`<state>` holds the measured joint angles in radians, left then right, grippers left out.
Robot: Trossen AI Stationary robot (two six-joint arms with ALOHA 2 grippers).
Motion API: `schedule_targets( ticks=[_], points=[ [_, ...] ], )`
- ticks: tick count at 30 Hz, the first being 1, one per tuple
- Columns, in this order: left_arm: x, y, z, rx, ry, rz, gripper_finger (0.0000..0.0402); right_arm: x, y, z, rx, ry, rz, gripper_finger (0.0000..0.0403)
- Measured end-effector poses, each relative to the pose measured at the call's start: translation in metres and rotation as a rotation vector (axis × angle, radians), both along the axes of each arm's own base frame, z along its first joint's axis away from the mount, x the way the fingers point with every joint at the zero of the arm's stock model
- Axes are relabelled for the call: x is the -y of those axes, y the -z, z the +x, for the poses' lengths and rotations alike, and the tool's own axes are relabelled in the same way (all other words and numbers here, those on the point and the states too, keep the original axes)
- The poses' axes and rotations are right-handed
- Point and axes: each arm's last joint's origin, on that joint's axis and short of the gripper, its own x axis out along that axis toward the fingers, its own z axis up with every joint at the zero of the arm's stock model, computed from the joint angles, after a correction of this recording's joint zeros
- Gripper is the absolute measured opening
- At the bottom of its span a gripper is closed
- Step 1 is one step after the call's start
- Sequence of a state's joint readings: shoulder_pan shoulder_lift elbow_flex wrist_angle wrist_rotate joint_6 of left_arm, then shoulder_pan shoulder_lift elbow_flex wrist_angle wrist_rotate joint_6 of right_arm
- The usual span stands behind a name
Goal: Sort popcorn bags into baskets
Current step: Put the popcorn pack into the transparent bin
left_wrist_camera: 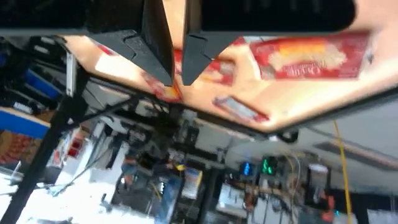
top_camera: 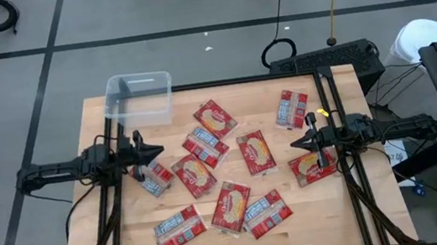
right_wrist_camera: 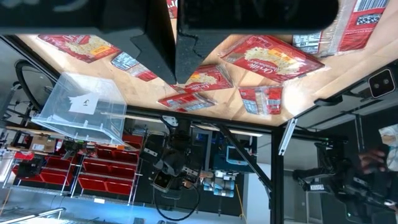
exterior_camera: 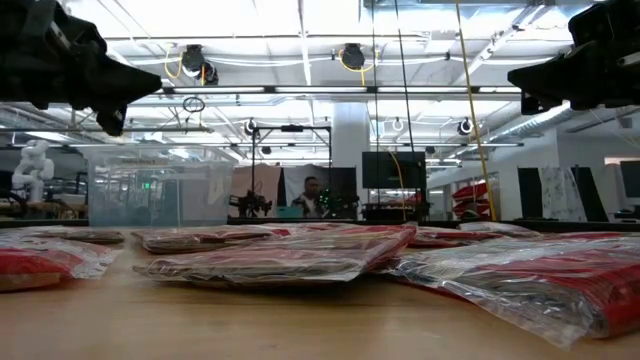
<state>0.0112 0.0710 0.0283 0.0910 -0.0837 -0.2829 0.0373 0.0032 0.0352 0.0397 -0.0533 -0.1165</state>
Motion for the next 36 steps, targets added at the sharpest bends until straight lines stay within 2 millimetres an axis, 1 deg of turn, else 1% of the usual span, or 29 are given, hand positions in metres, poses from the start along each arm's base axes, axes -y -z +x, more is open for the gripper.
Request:
schedule_targets(
  ticks=[2, 5, 10, 14, 18, 24, 31, 36],
  points=[
    [0.002, -0.010, 0.001, 0.001, 0.023, 0.000, 0.0033, 0.000, 0.000, 0.000, -0.001, 0.000, 0.000, 0.0000],
    [0.004, -0.029, 0.005, -0.025, 0.037, 0.048, 0.0011, 0.000, 0.000, 0.000, -0.001, 0.000, 0.000, 0.0000],
    [0.005, -0.074, 0.015, -0.069, 0.024, 0.075, 0.0006, 0.000, 0.000, 0.000, -0.002, 0.000, 0.000, 0.0000],
    [0.005, -0.112, 0.028, -0.124, 0.022, 0.101, 0.0004, 0.000, 0.000, 0.000, -0.003, 0.000, 0.000, 0.0000],
    [0.005, -0.142, 0.042, -0.167, 0.006, 0.127, 0.0003, 0.000, 0.000, 0.000, -0.003, 0.000, 0.000, 0.0000],
    [0.005, -0.172, 0.062, -0.236, -0.020, 0.183, 0.0003, 0.000, 0.000, 0.000, -0.003, 0.000, 0.000, 0.0000],
    [0.006, -0.200, 0.084, -0.237, -0.024, 0.175, 0.0004, 0.000, 0.000, 0.000, -0.002, 0.000, 0.000, 0.0000],
    [0.006, -0.215, 0.098, -0.305, -0.041, 0.133, 0.0004, 0.000, 0.000, 0.000, 0.000, 0.000, 0.000, 0.0000]
  ],
)
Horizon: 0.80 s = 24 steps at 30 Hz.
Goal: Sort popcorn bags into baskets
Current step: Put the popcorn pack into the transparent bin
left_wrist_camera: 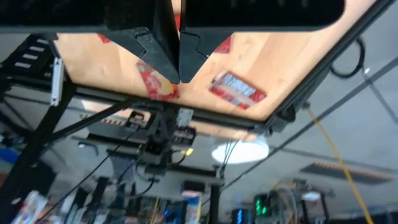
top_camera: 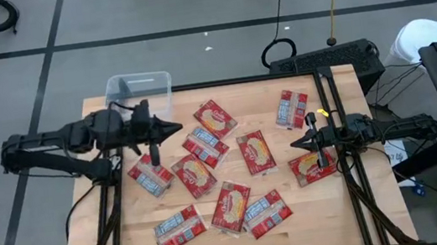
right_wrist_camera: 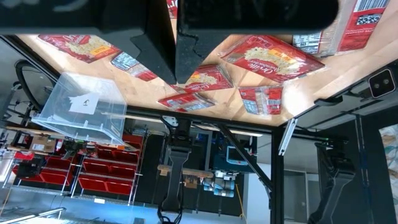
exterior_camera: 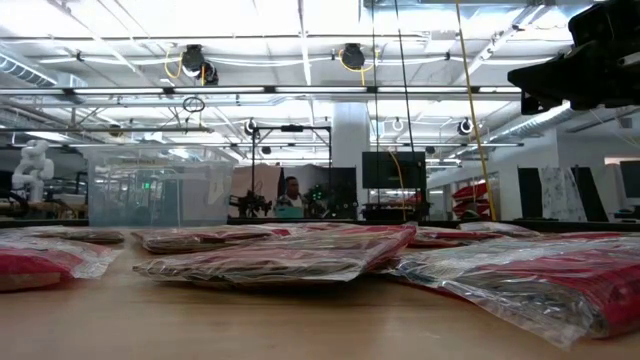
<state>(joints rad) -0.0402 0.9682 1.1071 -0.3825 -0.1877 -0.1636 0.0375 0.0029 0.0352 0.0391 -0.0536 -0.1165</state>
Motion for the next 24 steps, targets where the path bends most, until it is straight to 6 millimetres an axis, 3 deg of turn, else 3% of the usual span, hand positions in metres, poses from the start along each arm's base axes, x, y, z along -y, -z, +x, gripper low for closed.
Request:
schedule_targets(
  ticks=[12, 21, 24],
  points=[
    [0.001, -0.033, 0.020, -0.186, -0.039, -0.101, 0.0009, 0.000, -0.001, 0.000, 0.006, 0.000, 0.000, 0.0000],
    [0.005, -0.007, 0.019, -0.385, -0.171, -0.364, 0.0013, 0.000, -0.001, 0.000, 0.009, 0.001, 0.003, 0.0000],
    [0.006, 0.005, 0.021, -0.483, -0.240, -0.432, 0.0028, 0.001, -0.003, 0.000, 0.026, 0.013, 0.086, 0.0000]
  ],
)
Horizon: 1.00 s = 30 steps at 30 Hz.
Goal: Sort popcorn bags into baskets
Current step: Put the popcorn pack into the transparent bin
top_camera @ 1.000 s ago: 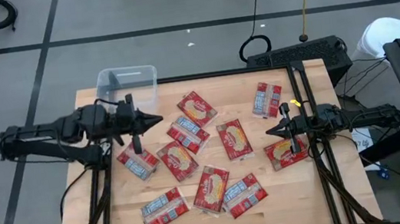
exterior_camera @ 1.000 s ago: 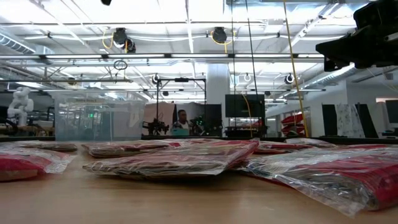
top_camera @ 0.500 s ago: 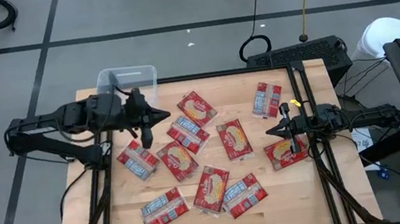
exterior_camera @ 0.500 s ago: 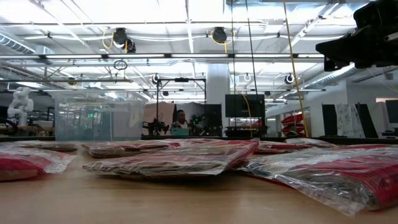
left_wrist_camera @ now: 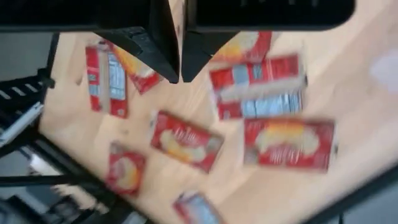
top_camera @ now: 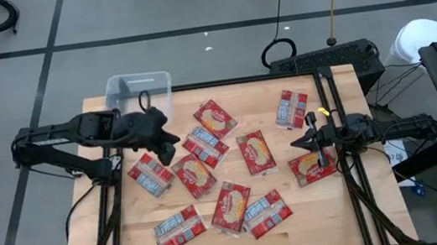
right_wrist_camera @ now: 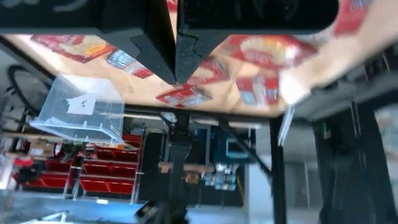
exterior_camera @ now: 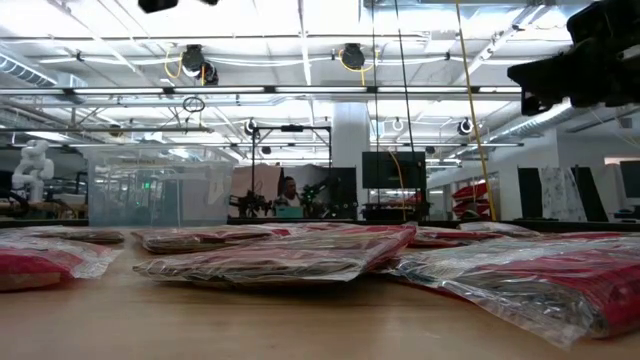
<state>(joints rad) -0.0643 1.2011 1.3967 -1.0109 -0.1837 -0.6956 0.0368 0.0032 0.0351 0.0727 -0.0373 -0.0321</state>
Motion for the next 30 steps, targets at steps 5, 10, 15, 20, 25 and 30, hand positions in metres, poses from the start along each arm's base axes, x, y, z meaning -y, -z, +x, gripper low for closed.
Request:
schedule_targets(
  ticks=[5, 10, 15, 20, 25, 30],
  points=[
    [0.000, 0.015, 0.007, -0.127, -0.068, -0.048, 0.0052, 0.002, -0.014, -0.002, 0.134, 0.039, 0.221, 0.0000],
    [0.003, 0.032, 0.020, -0.237, -0.073, -0.052, 0.0085, 0.006, -0.015, -0.001, 0.132, 0.152, 0.310, 0.0000],
    [0.001, 0.048, 0.033, -0.319, -0.135, -0.078, 0.0129, 0.006, -0.059, -0.006, 0.111, 0.158, 0.331, 0.0000],
    [-0.004, 0.066, 0.046, -0.431, -0.138, -0.147, 0.0183, 0.006, -0.110, -0.007, 0.033, 0.185, 0.326, 0.0000],
    [-0.011, 0.089, 0.060, -0.570, -0.141, -0.218, 0.0223, 0.007, -0.160, -0.001, -0.074, 0.220, 0.306, 0.0000],
    [-0.017, 0.114, 0.071, -0.693, -0.159, -0.225, 0.0224, 0.008, -0.190, 0.014, -0.184, 0.250, 0.324, 0.0000]
  ],
)
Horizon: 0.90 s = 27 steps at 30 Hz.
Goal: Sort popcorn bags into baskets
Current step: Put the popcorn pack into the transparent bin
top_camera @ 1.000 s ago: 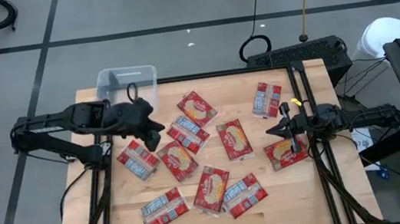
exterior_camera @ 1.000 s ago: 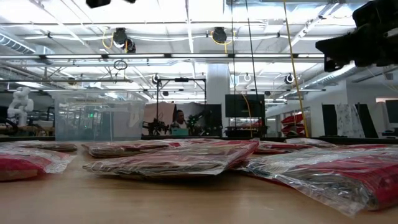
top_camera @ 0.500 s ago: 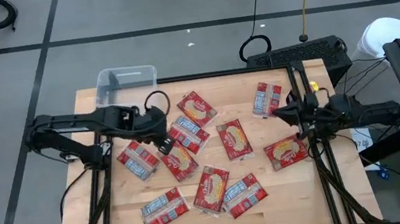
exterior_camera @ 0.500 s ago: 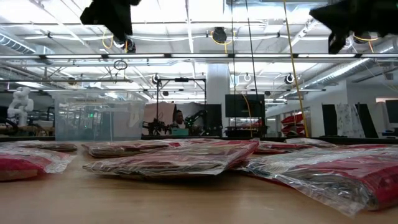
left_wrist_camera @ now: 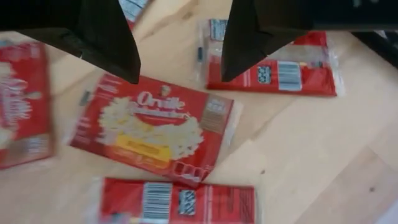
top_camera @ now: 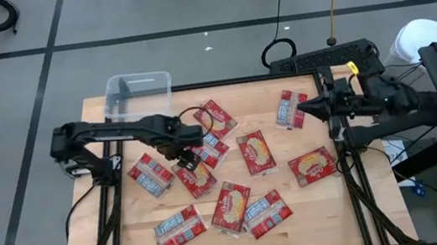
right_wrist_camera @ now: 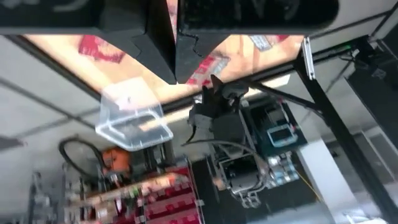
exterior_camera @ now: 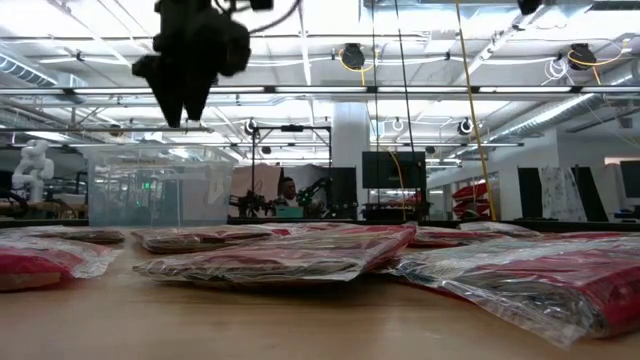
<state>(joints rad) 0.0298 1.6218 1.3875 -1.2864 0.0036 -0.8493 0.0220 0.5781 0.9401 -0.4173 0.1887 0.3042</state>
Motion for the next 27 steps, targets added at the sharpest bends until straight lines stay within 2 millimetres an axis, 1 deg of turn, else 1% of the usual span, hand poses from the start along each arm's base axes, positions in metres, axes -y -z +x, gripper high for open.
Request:
schedule_targets(
  ticks=[4, 7, 10, 12, 16, 18, 20, 22, 27],
  points=[
    [-0.005, 0.029, 0.002, -0.103, -0.047, -0.004, 0.0217, 0.000, -0.013, 0.012, -0.046, 0.009, 0.051, 0.0000],
    [-0.007, 0.054, -0.004, -0.159, -0.038, -0.040, 0.0231, 0.000, -0.014, 0.021, -0.073, 0.006, 0.072, 0.0000],
    [-0.005, 0.076, -0.008, -0.135, 0.030, -0.082, 0.0259, -0.001, -0.014, 0.028, -0.090, -0.014, 0.110, 0.0000],
    [-0.005, 0.086, -0.013, -0.141, 0.071, -0.083, 0.0283, -0.002, -0.012, 0.032, -0.105, -0.035, 0.132, 0.0000],
    [-0.005, 0.099, -0.016, -0.122, 0.177, -0.077, 0.0329, -0.003, -0.010, 0.038, -0.120, -0.051, 0.176, 0.0000],
    [-0.005, 0.105, -0.016, -0.092, 0.233, -0.071, 0.0342, -0.003, -0.009, 0.040, -0.125, -0.047, 0.189, 0.0000],
    [-0.004, 0.110, -0.016, -0.069, 0.300, -0.083, 0.0344, -0.003, -0.008, 0.041, -0.130, -0.046, 0.192, 0.0000],
    [-0.004, 0.113, -0.019, -0.070, 0.357, -0.094, 0.0339, -0.003, -0.008, 0.043, -0.127, -0.047, 0.192, 0.0000],
    [-0.003, 0.125, -0.024, -0.048, 0.469, -0.096, 0.0306, -0.003, -0.010, 0.044, -0.110, -0.048, 0.192, 0.0000]
  ],
)
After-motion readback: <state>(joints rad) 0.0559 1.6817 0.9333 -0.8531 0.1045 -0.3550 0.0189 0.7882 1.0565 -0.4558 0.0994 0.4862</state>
